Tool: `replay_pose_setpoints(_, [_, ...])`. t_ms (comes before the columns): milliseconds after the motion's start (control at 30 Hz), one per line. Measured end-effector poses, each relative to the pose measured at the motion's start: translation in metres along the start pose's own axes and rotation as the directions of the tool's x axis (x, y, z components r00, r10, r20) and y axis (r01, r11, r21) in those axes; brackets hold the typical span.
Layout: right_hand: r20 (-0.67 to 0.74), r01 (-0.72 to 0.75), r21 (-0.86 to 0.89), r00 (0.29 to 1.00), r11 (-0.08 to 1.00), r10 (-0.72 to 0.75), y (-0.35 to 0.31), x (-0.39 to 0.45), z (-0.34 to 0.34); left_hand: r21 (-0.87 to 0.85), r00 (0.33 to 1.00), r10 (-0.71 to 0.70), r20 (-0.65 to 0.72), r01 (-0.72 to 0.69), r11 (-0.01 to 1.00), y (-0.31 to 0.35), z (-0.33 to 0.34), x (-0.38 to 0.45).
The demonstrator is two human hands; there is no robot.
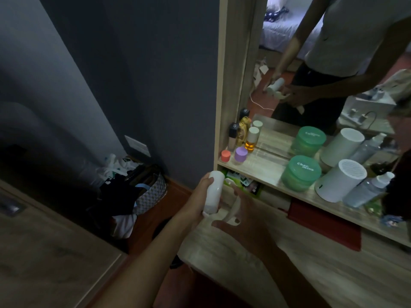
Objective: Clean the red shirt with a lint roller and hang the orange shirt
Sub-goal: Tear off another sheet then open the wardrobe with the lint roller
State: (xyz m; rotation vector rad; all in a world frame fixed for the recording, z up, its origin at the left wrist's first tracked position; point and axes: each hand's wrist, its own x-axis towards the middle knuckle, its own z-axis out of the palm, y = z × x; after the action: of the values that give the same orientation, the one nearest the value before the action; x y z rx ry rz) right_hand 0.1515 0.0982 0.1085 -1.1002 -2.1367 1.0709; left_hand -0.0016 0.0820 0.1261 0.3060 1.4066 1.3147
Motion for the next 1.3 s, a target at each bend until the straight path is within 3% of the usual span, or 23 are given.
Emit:
replay_pose_setpoints(100, [0.006,0.084,-0.055,0.996,0.995,-0.084,0.005,-0.004,-0.005,0.027,1.0,0.025,0.01,-0.025,0.999,0.005,0.001,-0.005])
replay_pose_setpoints(433, [0.014,0.08,-0.105,0.997,0.991,-0.079,-0.015,-0.01,-0.013,-0.066,0.995,-0.032,0.096,0.038,0.997,0.001,-0.004,-0.029])
replay_pose_setpoints(667, [-0.083,0.12,-0.147,0.988,0.982,-0.133,-0.022,-0.009,-0.019,-0.025,0.982,0.008,0.186,-0.004,1.0,0.007,0.0,-0.036])
replay_pose_setpoints(833, [-0.121,0.128,-0.182,0.981,0.975,-0.151,-0.019,-0.008,-0.017,0.063,0.986,0.025,0.167,-0.036,0.997,0.012,0.005,-0.039])
replay_pose_setpoints(900, [-0.054,0.071,-0.076,0.996,0.995,-0.075,-0.019,-0.004,-0.019,0.057,0.986,0.035,0.161,-0.045,0.997,0.012,0.005,-0.04])
replay_pose_setpoints(1000, [0.064,-0.04,0.281,0.998,0.959,0.023,-0.027,0.006,-0.024,0.097,0.983,0.072,0.168,-0.089,0.991,0.004,0.004,-0.041])
replay_pose_setpoints(1067, [0.009,-0.017,0.274,1.0,0.961,0.015,-0.032,0.01,-0.025,0.112,0.986,0.073,0.148,-0.09,0.99,0.0,0.008,-0.044])
replay_pose_setpoints(1167, [-0.097,-0.041,0.093,0.994,0.995,0.05,-0.031,0.019,-0.03,0.239,0.986,0.095,0.133,-0.125,0.963,-0.008,0.014,-0.041])
replay_pose_setpoints(1233, [-0.103,-0.098,0.089,0.989,0.991,0.107,-0.029,0.023,-0.033,0.289,0.986,0.099,0.136,-0.135,0.948,-0.006,0.018,-0.044])
replay_pose_setpoints(1300, [-0.189,-0.066,0.118,0.978,0.991,0.088,-0.03,0.026,-0.033,0.298,0.982,0.115,0.15,-0.156,0.942,0.002,0.021,-0.045])
